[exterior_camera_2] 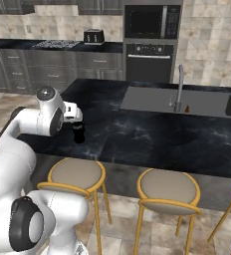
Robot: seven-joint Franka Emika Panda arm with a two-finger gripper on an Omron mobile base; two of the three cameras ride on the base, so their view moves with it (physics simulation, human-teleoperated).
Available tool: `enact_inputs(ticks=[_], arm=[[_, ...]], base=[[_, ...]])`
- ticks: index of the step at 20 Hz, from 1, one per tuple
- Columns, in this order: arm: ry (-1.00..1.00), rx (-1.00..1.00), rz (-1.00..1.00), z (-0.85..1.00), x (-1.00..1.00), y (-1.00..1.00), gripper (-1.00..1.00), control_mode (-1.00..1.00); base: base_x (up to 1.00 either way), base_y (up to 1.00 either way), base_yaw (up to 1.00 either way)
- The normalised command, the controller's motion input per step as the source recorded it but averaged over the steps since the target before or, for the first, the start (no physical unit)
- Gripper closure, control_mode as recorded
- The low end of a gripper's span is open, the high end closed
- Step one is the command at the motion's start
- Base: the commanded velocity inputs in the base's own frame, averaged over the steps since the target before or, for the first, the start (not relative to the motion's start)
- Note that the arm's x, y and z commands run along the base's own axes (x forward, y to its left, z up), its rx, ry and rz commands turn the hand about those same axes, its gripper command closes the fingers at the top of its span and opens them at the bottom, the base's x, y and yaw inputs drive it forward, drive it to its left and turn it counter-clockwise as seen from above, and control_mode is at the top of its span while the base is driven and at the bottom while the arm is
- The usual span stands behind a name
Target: Place the large bottle from the dining counter next to the other large bottle outside the sink, and place the small bottle from the dining counter next to the other small bottle inside the sink.
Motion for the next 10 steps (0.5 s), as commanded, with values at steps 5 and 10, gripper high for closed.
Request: enact_inputs(ticks=[5,10], arm=[[-0.02,0.0,0.0,-0.17,0.17,0.0,-1.0,-1.0],[-0.03,0.0,0.0,-0.17,0.19,0.0,-1.0,-1.0]], base=[[0.0,0.0,0.0],[0.0,0.0,0.0]])
